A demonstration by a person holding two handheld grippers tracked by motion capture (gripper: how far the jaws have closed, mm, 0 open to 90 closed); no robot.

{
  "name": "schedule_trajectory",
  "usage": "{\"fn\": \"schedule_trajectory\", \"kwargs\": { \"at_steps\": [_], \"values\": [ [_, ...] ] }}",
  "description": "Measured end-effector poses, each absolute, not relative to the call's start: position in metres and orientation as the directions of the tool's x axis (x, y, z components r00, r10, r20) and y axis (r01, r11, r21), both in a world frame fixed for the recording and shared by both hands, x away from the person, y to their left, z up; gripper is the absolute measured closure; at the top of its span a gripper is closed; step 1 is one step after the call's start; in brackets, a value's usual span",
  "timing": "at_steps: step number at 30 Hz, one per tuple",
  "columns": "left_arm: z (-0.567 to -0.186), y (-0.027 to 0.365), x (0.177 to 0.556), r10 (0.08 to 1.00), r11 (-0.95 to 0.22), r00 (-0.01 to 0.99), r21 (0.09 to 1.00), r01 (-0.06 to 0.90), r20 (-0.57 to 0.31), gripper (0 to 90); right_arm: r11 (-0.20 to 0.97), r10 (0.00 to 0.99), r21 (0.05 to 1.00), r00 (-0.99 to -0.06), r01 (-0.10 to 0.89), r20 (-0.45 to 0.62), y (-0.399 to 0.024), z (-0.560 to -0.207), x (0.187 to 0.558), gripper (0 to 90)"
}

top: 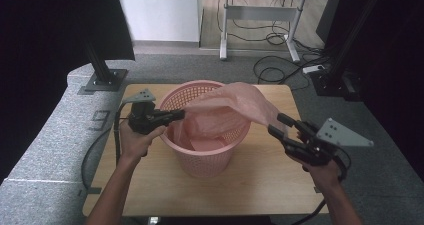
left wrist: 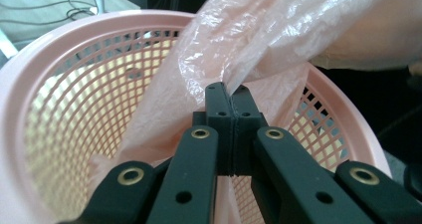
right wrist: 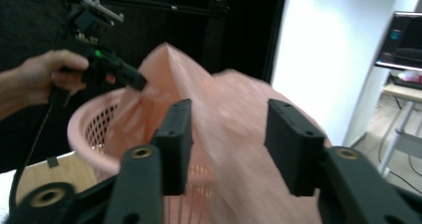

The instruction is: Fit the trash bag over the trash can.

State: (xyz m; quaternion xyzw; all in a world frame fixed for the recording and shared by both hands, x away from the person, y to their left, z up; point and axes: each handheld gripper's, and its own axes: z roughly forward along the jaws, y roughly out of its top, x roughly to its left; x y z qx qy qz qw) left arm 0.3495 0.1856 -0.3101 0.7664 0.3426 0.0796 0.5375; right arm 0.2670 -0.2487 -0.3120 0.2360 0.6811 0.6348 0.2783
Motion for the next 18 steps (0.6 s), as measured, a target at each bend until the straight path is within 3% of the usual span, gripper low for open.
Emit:
{"fn": "schedule_trajectory", "kwargs": {
  "at_steps": [6, 10, 14, 18],
  "values": [
    [-0.318, 0.19, 0.348, 0.609, -0.175, 0.745, 0.87, 0.461, -0.272, 89.1, 0.056, 0.716, 0.998, -0.698, 0.032, -0.018, -0.271, -0.352, 0.248, 32.7],
    [-0.319, 0.189, 0.349, 0.609, -0.18, 0.744, 0.867, 0.465, -0.273, 89.0, 0.049, 0.739, 0.995, -0.674, 0.083, 0.02, -0.271, -0.377, 0.242, 26.2],
    [-0.318, 0.188, 0.349, 0.609, -0.184, 0.745, 0.865, 0.467, -0.273, 89.1, 0.066, 0.755, 0.993, -0.656, 0.097, 0.014, -0.265, -0.384, 0.243, 22.1],
    [-0.318, 0.188, 0.351, 0.605, -0.186, 0.746, 0.862, 0.471, -0.277, 89.0, 0.091, 0.777, 0.992, -0.629, 0.088, -0.016, -0.258, -0.381, 0.251, 26.8]
  ]
}}
